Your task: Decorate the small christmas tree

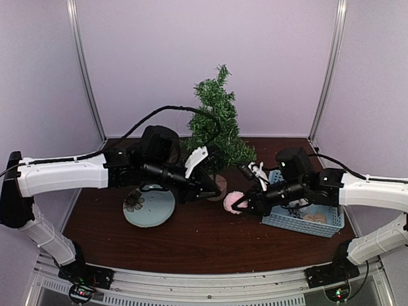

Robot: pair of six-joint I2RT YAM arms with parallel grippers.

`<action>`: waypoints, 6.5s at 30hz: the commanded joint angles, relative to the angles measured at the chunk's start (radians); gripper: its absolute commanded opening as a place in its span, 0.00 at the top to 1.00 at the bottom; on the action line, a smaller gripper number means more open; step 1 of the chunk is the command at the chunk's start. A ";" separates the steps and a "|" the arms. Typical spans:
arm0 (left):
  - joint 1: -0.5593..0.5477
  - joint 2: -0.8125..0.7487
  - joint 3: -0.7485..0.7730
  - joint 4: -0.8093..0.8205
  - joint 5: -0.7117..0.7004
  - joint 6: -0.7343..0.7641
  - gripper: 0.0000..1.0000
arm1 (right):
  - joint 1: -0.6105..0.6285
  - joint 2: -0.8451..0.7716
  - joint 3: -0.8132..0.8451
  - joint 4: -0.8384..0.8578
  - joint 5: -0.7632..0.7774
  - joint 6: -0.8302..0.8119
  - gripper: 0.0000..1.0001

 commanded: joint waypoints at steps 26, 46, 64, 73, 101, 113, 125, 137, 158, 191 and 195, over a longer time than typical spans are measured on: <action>-0.032 -0.043 -0.075 0.057 -0.146 -0.027 1.00 | -0.008 -0.058 0.078 -0.070 0.077 -0.013 1.00; -0.033 -0.179 -0.251 0.127 -0.196 0.062 0.42 | -0.031 -0.073 0.213 -0.099 0.079 -0.018 1.00; -0.037 -0.038 -0.222 0.428 -0.141 0.013 0.47 | -0.032 -0.038 0.370 -0.129 0.028 -0.025 1.00; -0.056 0.031 -0.211 0.542 -0.156 -0.055 0.54 | -0.031 -0.032 0.381 -0.129 0.024 -0.024 1.00; -0.060 -0.016 -0.300 0.583 -0.278 -0.116 1.00 | -0.031 -0.022 0.391 -0.100 0.089 0.014 1.00; -0.042 -0.206 -0.212 0.283 -0.459 -0.062 1.00 | -0.031 0.011 0.393 0.055 0.250 0.088 1.00; 0.023 -0.149 -0.005 0.161 -0.633 -0.088 1.00 | -0.023 0.000 0.337 0.221 0.471 0.111 1.00; 0.060 -0.026 0.113 0.006 -0.673 -0.112 1.00 | 0.014 0.054 0.309 0.246 0.625 0.103 1.00; 0.061 -0.012 0.106 -0.081 -0.512 -0.076 1.00 | 0.064 0.083 0.259 0.212 0.720 0.037 1.00; 0.025 0.151 0.374 -0.141 -0.353 -0.184 1.00 | 0.087 0.105 0.266 0.214 0.731 0.024 1.00; 0.026 0.162 0.416 -0.164 -0.381 -0.227 1.00 | 0.087 0.102 0.263 0.214 0.734 0.021 1.00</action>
